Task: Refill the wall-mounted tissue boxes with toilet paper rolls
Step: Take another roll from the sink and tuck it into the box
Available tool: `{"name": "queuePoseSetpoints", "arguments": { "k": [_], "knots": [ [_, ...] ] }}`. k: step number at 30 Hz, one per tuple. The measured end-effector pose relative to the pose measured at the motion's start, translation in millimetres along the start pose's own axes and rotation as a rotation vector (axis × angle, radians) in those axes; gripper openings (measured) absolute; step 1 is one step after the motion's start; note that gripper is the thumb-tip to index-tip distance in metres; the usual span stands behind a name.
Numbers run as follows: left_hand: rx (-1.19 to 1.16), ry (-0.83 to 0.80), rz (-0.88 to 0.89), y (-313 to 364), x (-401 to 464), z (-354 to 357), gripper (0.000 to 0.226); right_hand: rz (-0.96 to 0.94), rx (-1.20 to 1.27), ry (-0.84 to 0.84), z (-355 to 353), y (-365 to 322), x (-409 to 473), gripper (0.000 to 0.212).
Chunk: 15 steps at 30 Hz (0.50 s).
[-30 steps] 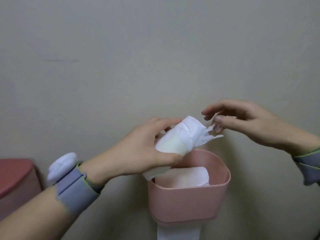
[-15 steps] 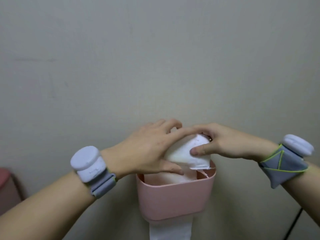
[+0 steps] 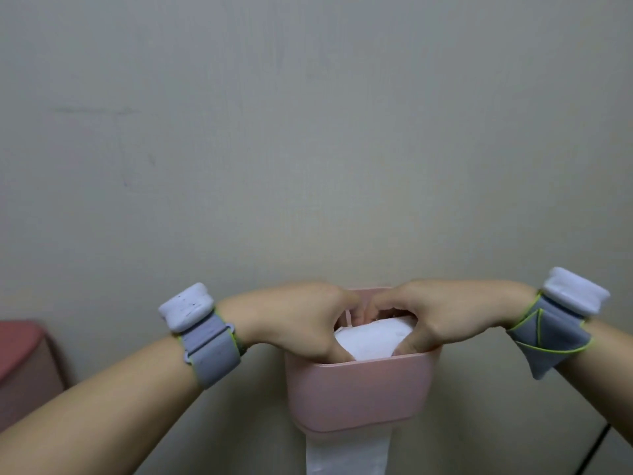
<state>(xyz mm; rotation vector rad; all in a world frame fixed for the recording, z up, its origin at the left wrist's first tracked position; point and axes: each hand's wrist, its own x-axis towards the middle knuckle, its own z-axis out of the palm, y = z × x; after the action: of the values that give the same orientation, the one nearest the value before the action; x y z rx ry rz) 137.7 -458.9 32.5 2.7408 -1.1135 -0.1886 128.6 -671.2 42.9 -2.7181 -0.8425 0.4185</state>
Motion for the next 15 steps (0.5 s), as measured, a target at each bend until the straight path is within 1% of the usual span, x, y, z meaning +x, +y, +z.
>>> {"name": "queuePoseSetpoints", "arguments": {
  "k": [3,6,10,12,15],
  "knots": [
    [0.001,-0.035,0.008,1,4,5,0.038,0.005,0.019,-0.022,-1,-2,2,0.026],
    [-0.052,-0.059,-0.002,0,3,10,0.036,-0.014,-0.028,0.001,5,-2,7,0.024],
    [-0.059,-0.025,-0.032,-1,4,6,0.022,-0.053,-0.055,0.021,5,7,13,0.013],
    [-0.047,-0.007,-0.043,-3,3,8,0.017,-0.059,-0.067,0.015,7,7,14,0.011],
    [-0.017,-0.028,-0.055,-1,4,11,0.015,-0.070,-0.122,-0.014,11,6,19,0.012]
  ]
}}
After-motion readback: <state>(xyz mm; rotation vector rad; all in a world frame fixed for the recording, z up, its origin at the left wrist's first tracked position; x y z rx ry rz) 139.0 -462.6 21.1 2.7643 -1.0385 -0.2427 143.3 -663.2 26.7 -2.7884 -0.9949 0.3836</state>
